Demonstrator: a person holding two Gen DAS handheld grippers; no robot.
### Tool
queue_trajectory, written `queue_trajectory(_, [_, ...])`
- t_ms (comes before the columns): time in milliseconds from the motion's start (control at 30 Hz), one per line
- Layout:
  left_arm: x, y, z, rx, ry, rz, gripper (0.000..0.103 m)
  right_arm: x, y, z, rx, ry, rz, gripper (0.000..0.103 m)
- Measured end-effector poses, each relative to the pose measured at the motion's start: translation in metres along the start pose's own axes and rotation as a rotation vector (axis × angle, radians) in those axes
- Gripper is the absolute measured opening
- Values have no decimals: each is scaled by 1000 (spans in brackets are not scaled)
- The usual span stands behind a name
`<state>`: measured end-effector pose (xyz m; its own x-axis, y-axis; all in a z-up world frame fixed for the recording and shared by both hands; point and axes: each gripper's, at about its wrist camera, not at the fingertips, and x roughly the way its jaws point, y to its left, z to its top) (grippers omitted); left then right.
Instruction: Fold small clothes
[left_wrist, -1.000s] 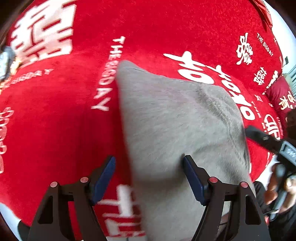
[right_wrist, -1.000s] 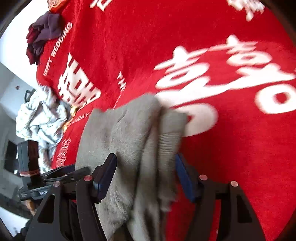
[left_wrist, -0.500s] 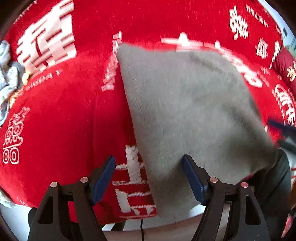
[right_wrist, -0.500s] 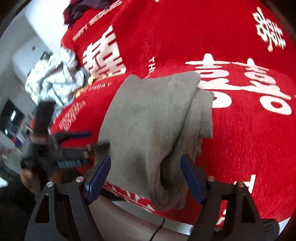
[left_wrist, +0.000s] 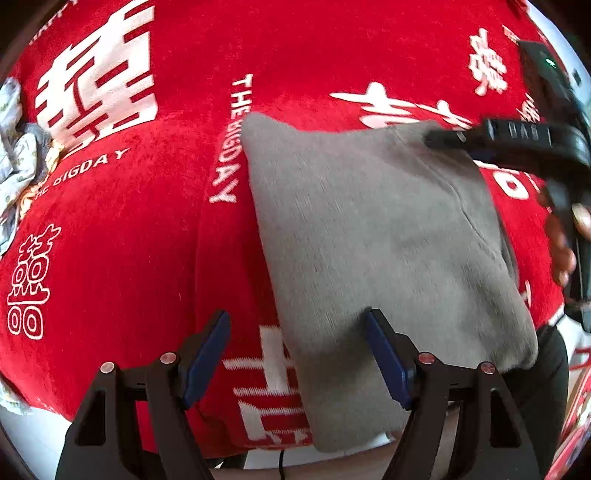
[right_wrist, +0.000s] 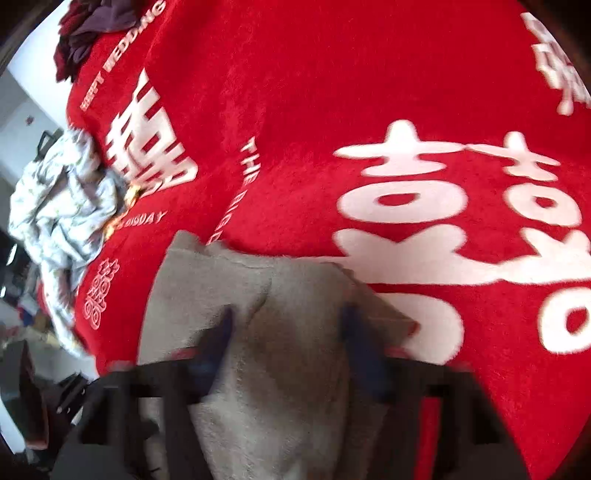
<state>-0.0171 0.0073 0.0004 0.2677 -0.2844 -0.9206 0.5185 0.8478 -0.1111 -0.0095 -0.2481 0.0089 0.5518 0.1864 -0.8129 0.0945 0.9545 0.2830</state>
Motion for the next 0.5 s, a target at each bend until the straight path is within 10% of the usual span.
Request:
queue_trajectory(200, [7,-4,15,-37,4,-46,76,-13,2,10,-46,-54,-11,10])
queue_trajectory(500, [-3,-1,23,-30,-35,-49,86,-9,-22,-3,82,-29,143,23])
